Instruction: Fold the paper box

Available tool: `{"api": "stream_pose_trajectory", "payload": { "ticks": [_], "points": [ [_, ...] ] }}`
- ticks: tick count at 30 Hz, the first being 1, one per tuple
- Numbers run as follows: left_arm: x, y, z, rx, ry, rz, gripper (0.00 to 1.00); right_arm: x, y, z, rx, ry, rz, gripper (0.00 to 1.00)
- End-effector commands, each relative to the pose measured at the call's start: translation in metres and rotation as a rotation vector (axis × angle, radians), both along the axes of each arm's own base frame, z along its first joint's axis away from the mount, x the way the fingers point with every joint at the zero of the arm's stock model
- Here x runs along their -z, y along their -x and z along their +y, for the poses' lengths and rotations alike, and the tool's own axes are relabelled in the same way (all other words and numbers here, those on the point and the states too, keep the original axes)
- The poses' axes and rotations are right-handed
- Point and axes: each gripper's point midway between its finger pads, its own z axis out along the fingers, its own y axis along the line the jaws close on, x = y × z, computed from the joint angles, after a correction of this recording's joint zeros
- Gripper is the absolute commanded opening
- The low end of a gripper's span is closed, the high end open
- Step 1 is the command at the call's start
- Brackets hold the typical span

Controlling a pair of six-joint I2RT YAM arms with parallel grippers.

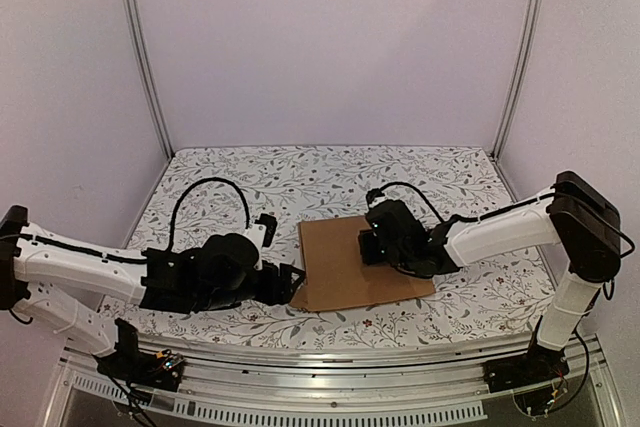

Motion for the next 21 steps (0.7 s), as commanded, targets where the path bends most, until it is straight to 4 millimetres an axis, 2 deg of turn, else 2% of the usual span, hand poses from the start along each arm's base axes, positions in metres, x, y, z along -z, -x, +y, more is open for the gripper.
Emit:
{"api": "stream_pose_trajectory", "payload": {
  "ticks": [1,5,7,10,15,18,21],
  "points": [
    [-0.009,-0.018,-0.029,0.071,0.044,0.016,0.71,0.016,0.013,-0.014,-0.007,0.051,0.047,0.4],
    [0.005,-0.036,-0.03,0.033,-0.012,0.047,0.7,-0.006,0.014,-0.019,-0.017,0.06,0.012,0.41],
    [0.009,-0.045,-0.029,0.007,-0.024,0.059,0.7,-0.023,0.015,-0.022,-0.027,0.057,-0.012,0.42],
    [0.021,-0.057,-0.026,-0.026,-0.04,0.093,0.69,-0.036,0.021,-0.03,-0.058,0.114,-0.015,0.46],
    [0.042,-0.066,-0.02,-0.054,-0.097,0.145,0.7,-0.063,0.026,-0.05,-0.075,0.172,-0.048,0.54],
    [0.049,-0.071,-0.022,-0.054,-0.103,0.168,0.7,-0.07,0.025,-0.066,-0.078,0.217,-0.043,0.55],
    [0.055,-0.075,-0.024,-0.051,-0.103,0.188,0.7,-0.068,0.023,-0.084,-0.064,0.262,-0.016,0.57]
  ]
}}
